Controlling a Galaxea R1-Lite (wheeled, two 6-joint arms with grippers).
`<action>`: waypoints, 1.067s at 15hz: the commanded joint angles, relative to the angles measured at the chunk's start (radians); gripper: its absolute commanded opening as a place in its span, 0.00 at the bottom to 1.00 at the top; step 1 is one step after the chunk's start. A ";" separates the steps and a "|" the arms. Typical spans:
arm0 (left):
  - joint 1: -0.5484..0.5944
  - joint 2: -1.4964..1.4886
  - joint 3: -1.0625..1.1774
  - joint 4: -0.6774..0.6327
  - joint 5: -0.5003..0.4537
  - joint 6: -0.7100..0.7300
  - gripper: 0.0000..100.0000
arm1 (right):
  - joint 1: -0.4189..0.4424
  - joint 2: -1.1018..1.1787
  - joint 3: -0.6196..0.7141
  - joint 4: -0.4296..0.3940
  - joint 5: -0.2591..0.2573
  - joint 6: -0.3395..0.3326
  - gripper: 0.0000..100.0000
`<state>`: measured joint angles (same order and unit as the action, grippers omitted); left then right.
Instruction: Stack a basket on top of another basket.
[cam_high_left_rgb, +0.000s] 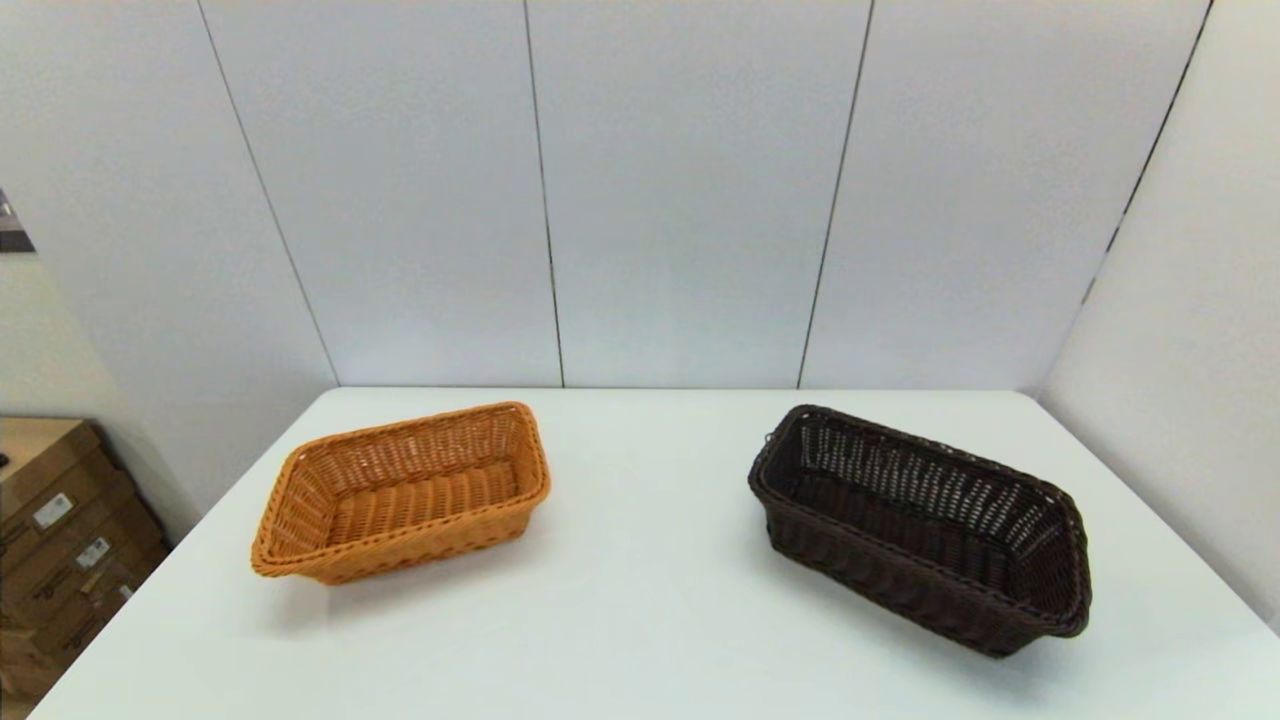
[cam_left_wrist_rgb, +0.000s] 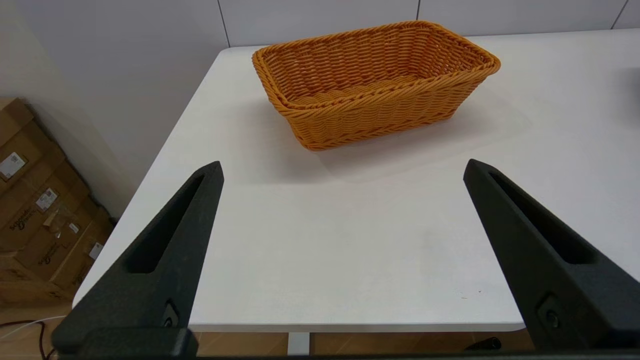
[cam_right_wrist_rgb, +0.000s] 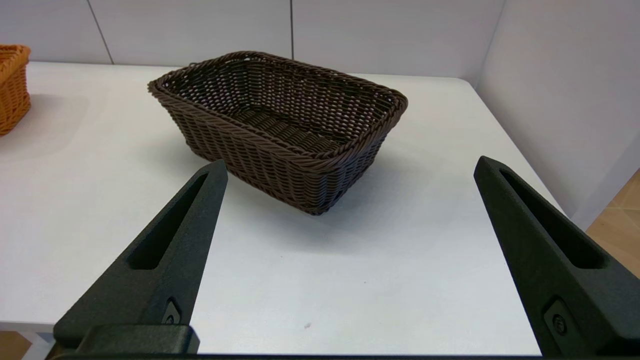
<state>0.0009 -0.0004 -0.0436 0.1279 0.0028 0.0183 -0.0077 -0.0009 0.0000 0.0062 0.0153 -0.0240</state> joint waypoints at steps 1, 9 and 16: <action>0.001 0.002 0.001 0.001 0.000 0.002 1.00 | 0.000 0.001 0.002 0.000 0.000 -0.001 1.00; -0.001 0.014 -0.013 0.022 -0.010 0.023 1.00 | 0.000 0.001 0.002 0.000 0.000 -0.001 1.00; -0.001 0.000 -0.009 0.021 -0.010 0.026 1.00 | 0.000 0.001 0.002 0.000 0.000 -0.001 1.00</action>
<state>0.0000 0.0004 -0.0532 0.1485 -0.0081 0.0443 -0.0077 -0.0013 0.0000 0.0062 0.0149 -0.0240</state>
